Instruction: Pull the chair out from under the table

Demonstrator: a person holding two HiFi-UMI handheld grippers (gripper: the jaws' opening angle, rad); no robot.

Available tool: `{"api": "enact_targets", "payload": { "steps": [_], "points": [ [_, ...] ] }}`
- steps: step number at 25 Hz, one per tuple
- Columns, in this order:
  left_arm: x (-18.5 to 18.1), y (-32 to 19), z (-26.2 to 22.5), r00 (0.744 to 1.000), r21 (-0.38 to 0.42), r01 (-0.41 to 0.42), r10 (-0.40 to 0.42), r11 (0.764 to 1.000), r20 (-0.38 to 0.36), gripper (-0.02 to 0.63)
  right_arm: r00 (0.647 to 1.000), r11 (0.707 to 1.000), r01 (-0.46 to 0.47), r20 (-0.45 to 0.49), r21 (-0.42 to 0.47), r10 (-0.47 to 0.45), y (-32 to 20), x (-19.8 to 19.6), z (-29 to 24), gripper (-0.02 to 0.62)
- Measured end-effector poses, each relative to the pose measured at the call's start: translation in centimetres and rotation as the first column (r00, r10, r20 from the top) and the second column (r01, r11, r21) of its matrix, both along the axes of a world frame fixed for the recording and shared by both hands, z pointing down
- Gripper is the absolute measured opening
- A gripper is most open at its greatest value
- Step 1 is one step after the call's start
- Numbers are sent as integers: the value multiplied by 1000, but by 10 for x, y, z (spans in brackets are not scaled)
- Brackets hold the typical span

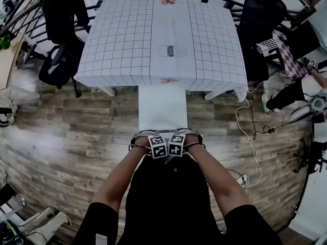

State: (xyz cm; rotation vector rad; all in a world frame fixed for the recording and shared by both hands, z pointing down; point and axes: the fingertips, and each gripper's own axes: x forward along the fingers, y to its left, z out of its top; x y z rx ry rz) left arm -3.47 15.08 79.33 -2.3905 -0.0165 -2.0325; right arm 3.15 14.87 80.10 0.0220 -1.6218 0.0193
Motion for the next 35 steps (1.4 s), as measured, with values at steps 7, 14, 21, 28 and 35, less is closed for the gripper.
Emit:
{"api": "enact_targets", "payload": {
  "steps": [7,14,21,28,35],
  "points": [
    [-6,25,-1,999,-7,-11,11,1000,32,81,999,998,-35,24,-46,36,31,-5,-1,75],
    [-9,55,-3,1000,-32,-8,8,999,19,84,997,997,-67,32,-44,68,61,-8,-2,76],
    [-14,83,-4,999,-34,-16,18,999,34,84,996,996,-74,35,-57,76,90,-13,-2,77],
    [-4,111,4,998,-23,-17,19,1000,55,84,992,993,-95,82,-64,100,116,-4,6,80],
    [-22,139,-16,999,-49,-29,31,998,36,84,994,994,-88,66,-66,92,143,-21,-13,81]
  ]
}}
